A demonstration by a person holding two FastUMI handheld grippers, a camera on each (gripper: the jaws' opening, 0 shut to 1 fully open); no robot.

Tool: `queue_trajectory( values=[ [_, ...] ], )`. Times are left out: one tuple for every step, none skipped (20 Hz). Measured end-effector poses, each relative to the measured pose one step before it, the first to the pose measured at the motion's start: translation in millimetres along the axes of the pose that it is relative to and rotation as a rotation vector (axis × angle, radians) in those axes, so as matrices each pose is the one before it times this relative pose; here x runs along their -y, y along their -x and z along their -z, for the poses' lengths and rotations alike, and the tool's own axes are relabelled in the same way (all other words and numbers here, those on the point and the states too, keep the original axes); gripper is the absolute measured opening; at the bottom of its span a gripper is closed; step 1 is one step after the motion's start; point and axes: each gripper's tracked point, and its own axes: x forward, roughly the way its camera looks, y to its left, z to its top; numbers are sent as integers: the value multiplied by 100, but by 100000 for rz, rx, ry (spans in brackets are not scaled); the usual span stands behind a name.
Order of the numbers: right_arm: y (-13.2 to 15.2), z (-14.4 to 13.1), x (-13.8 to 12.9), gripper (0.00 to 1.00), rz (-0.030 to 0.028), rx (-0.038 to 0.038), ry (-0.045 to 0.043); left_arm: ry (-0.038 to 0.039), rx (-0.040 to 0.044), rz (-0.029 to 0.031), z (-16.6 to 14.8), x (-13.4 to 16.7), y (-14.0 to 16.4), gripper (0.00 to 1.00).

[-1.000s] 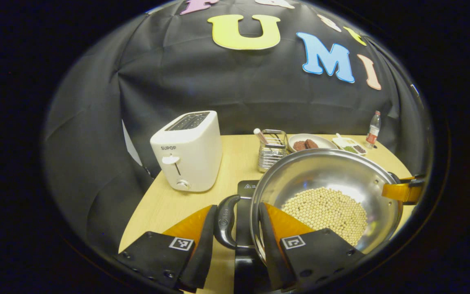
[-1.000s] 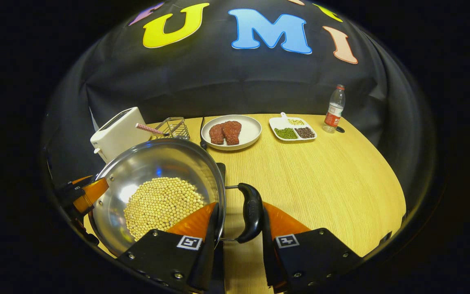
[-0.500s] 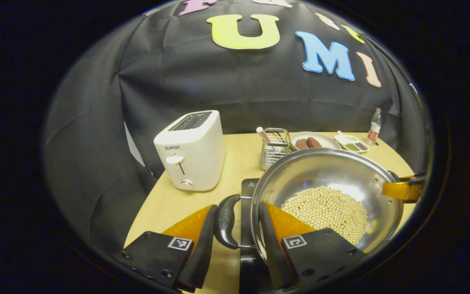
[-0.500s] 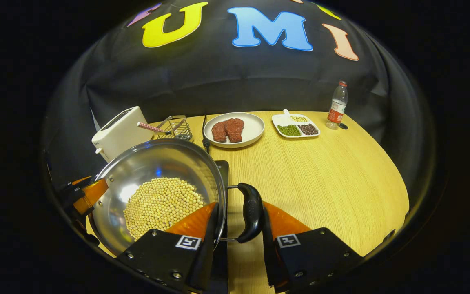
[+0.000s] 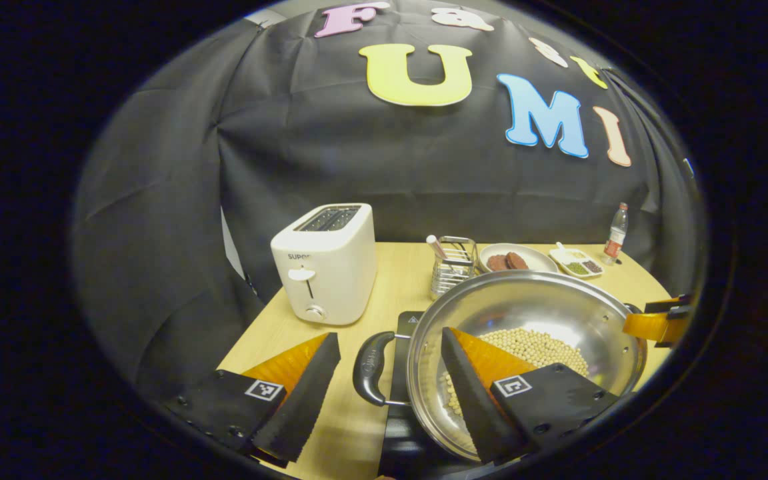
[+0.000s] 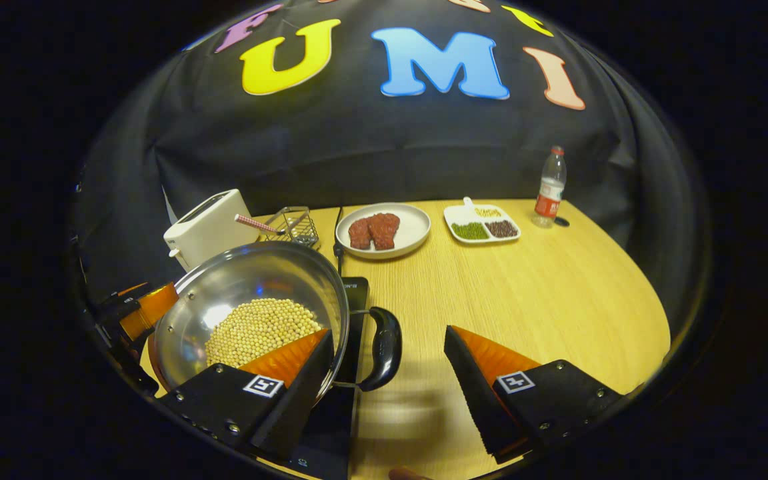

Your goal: First push the handle of the pot to place it horizontally, then grasp the pot with both hands and set it on the induction cooktop.

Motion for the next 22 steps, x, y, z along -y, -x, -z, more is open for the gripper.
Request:
queue_trajectory(
  values=[
    [616,-863,222,100,47,4176,2505,-125,2234,-590,-691,164,670,99],
    [780,-925,441,100,511,3826,2392,-335,2262,-204,-849,308,763,99],
    [1062,-1034,515,100,568,4339,2112,-586,2590,-220,-809,453,929,99],
    [1028,-1131,626,100,656,4415,1726,-535,2665,89,-1052,573,895,99],
    [1759,-1038,144,100,463,3793,1630,-379,2846,397,-1071,775,928,98],
    [1157,-976,708,100,163,3294,1604,-169,2570,439,-1208,954,1027,98],
    [1174,-886,717,100,26,3260,1359,-117,2528,415,-979,1025,1182,98],
    [1171,-828,796,99,4,2977,862,-56,2175,209,-1042,1126,1141,94],
    [1151,-563,843,99,-156,2033,351,148,1821,33,-839,1270,1076,98],
    [1173,-410,826,99,-406,1592,-291,461,2353,322,-993,1369,1233,98],
    [1106,-314,928,99,-278,1320,-576,351,2209,529,-926,1321,1183,99],
    [1077,-249,1151,99,586,1132,-550,30,2567,12,-1075,1315,1286,100],
    [1188,-108,1281,99,890,499,-705,-86,2109,231,-1005,1393,1561,98],
    [1106,-87,1119,99,247,384,-688,-20,1483,650,-841,1315,1379,96],
    [1172,110,1011,99,903,734,-795,-46,1926,835,-724,1555,1284,94],
    [1147,-95,1178,99,781,524,-661,-43,1743,700,-786,1390,1222,94],
    [1126,-101,1122,99,843,616,-828,-189,1348,275,-472,1128,1167,94],
    [1164,-122,1143,99,713,559,-809,-283,1136,471,-699,1217,1292,95],
    [1158,-156,1023,99,534,336,-666,-201,1391,324,-687,1050,1203,95],
    [1173,-179,988,99,463,238,-595,-140,1304,451,-719,1032,1149,96],
    [1100,-225,858,99,319,221,-469,-115,1142,183,-473,960,1091,97],
    [1001,-392,806,99,488,601,-379,110,984,343,-571,810,1007,98]
  ],
)
